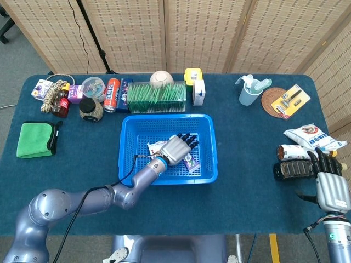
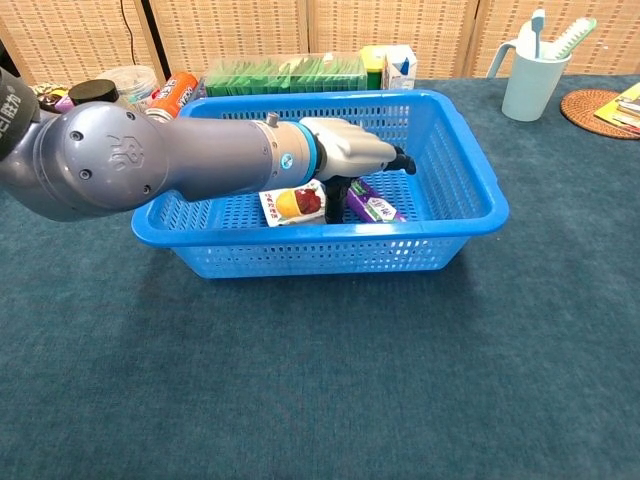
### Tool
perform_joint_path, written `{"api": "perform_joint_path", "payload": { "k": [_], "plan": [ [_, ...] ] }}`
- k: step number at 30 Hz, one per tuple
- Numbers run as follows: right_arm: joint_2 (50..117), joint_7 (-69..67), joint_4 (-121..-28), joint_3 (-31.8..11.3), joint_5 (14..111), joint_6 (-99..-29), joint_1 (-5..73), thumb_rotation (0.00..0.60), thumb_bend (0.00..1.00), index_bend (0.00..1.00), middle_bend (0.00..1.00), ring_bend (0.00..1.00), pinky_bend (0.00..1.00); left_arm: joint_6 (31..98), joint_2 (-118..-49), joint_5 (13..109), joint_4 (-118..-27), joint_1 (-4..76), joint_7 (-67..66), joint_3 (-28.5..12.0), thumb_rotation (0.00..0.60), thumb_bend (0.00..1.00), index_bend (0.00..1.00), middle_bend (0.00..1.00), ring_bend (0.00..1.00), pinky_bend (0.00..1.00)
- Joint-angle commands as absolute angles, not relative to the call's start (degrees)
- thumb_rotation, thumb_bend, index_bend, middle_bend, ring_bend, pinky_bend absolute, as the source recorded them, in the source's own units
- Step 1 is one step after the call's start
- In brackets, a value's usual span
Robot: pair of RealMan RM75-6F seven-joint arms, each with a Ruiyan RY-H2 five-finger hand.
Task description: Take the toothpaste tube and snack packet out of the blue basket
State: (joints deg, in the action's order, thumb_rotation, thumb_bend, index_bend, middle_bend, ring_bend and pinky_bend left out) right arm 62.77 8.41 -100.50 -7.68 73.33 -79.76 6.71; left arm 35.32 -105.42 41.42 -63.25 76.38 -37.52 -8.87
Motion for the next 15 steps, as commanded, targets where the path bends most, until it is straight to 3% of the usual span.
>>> {"api": "perform_joint_path", "payload": {
  "k": [1,6,12,15],
  "plan": [
    [62.8,8.4,-100.5,-7.6,73.4,-79.8,6.7,0.600,0.00,0.00,0.00,0.00,0.00,35.5,-105.6,41.4,-63.1,76.5,-37.4,-8.8,0.600,0.24,0.22,0.14,0.18,0.31],
    [62.7,8.3,-100.6,-7.5,73.5,-79.6,6.8,0.600,0.00,0.00,0.00,0.00,0.00,36.5,-106.1,41.3,-62.6,76.5,-37.9,-7.9,0.600,0.29,0.45,0.36,0.34,0.49],
    [62.8,8.3,-100.6,-7.3,73.5,-79.4,6.9,0.600,0.00,0.00,0.00,0.00,0.00,38.0,-106.4,40.7,-62.6,76.1,-38.3,-7.6,0.600,0.43,0.60,0.47,0.44,0.56],
    [62.7,8.3,-100.6,-7.3,73.5,-79.3,6.9,0.600,0.00,0.00,0.00,0.00,0.00,39.0,-106.1,41.2,-63.0,75.7,-38.0,-7.7,0.600,0.46,0.62,0.48,0.44,0.56]
  ]
}}
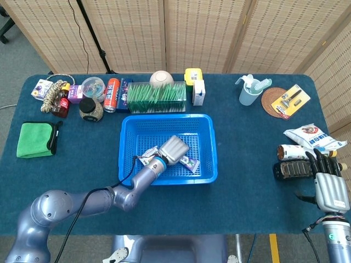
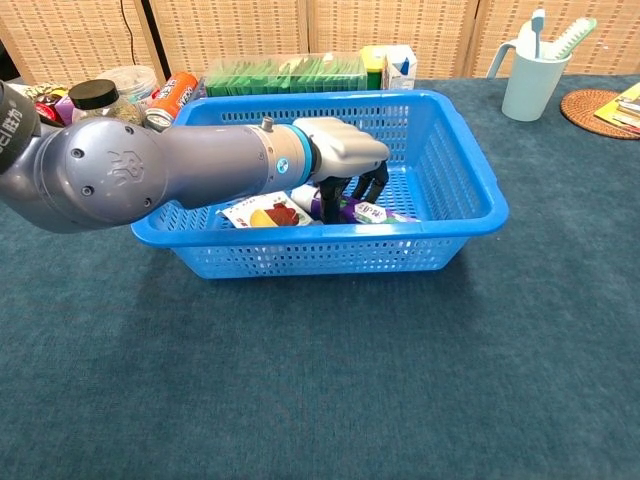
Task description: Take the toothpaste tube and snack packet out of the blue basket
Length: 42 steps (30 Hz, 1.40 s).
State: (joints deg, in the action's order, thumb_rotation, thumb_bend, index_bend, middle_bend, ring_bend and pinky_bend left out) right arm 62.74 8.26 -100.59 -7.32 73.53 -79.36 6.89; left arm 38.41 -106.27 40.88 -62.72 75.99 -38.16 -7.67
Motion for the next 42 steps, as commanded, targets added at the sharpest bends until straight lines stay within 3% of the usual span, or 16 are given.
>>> {"api": "perform_joint_path", "payload": {
  "k": [1,15,24,29,35,42],
  "plan": [
    [62.7,8.2,-100.6,-7.3,73.5,-79.3,6.9,0.600,0.00,0.00,0.00,0.00,0.00,39.3,-105.8,41.5,-63.3,75.6,-37.8,-7.9,0.600,0.46,0.62,0.48,0.44,0.56],
    [62.6,8.2,-101.0,-6.9,74.2,-79.5,6.9,0.600,0.00,0.00,0.00,0.00,0.00,45.8,-96.1,45.7,-75.9,72.8,-35.0,-11.3,0.600,0.46,0.62,0.48,0.44,0.56],
    [62.4,8.1,-101.4,-6.5,75.2,-79.8,6.7,0.600,0.00,0.00,0.00,0.00,0.00,52.7,-83.5,49.5,-88.2,67.8,-31.9,-13.4,0.600,0.46,0.62,0.48,0.44,0.56],
    [62.1,7.9,-101.8,-6.2,75.9,-80.1,6.5,0.600,0.00,0.00,0.00,0.00,0.00,55.9,-74.3,52.0,-93.3,62.4,-28.8,-12.4,0.600,0.45,0.62,0.48,0.43,0.56],
    [62.0,8.1,-102.3,-5.8,76.6,-80.4,6.4,0.600,0.00,0.00,0.00,0.00,0.00,55.8,-69.8,55.0,-89.7,54.8,-22.0,-7.5,0.600,0.45,0.61,0.47,0.43,0.56],
    [62.3,8.9,-102.5,-5.4,77.0,-79.9,6.6,0.600,0.00,0.00,0.00,0.00,0.00,51.7,-73.5,57.8,-77.8,48.9,-11.5,-3.8,0.600,0.45,0.61,0.47,0.42,0.56]
  ]
}}
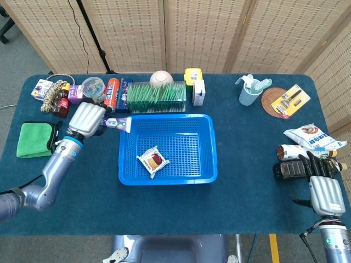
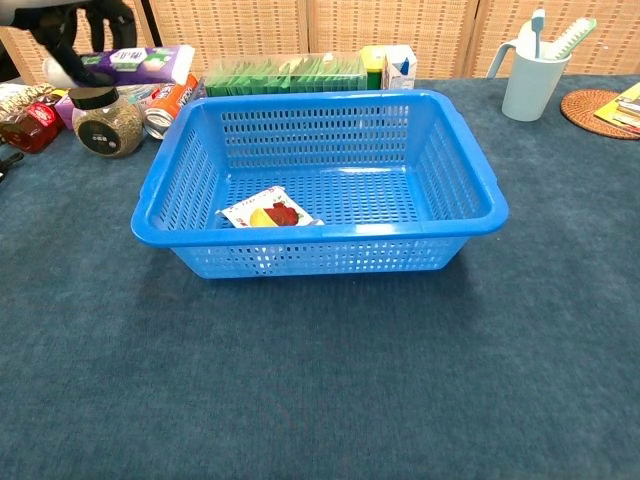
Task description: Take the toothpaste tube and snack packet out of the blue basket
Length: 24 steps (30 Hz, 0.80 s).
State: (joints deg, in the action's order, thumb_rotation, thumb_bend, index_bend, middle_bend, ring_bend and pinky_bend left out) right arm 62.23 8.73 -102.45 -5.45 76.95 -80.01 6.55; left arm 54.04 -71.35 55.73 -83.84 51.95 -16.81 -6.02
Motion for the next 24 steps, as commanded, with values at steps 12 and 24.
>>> {"api": "perform_joint_path", "payload": {
  "k": [12,24],
  "plan": [
    [62.8,9.7,-102.5,-5.1,76.9,-79.2,7.0,0.600,0.00,0.00,0.00,0.00,0.00,45.2,-77.3,61.1,-71.8,47.5,-8.6,-2.7,0.600,0.39,0.05,0.02,0.02,0.14],
    [62.4,8.7,-102.4,-5.4,76.3,-78.9,7.1,0.600,0.00,0.00,0.00,0.00,0.00,56.8,-67.8,74.6,-88.9,43.4,-5.4,-3.9,0.600,0.31,0.00,0.00,0.00,0.00]
  ]
}}
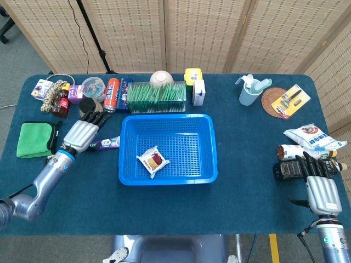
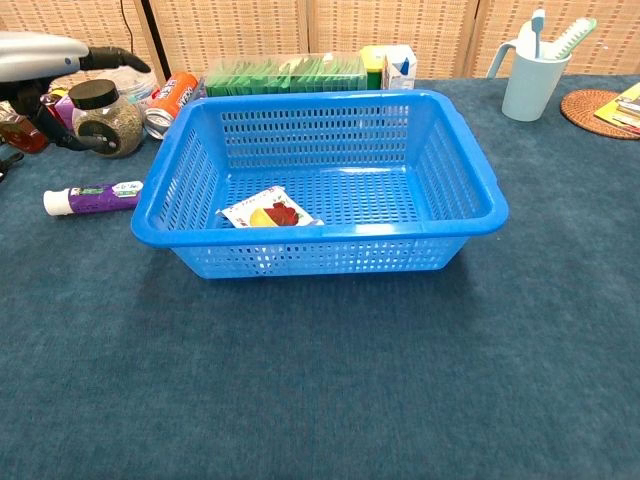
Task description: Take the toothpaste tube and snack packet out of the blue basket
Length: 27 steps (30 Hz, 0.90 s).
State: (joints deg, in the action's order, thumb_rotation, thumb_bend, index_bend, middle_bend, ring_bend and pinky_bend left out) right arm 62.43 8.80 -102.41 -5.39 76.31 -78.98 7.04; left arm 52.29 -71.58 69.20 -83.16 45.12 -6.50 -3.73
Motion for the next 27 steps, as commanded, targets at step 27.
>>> {"api": "perform_joint_path", "payload": {
  "k": [27],
  "plan": [
    [62.5,7.8,-101.7,-5.8,75.4,-78.4,7.4,0.600,0.00,0.00,0.00,0.00,0.00,40.2,-84.9,57.2,-86.6,64.0,-35.1,-8.0,0.600,0.02,0.00,0.00,0.00,0.00]
  ]
}}
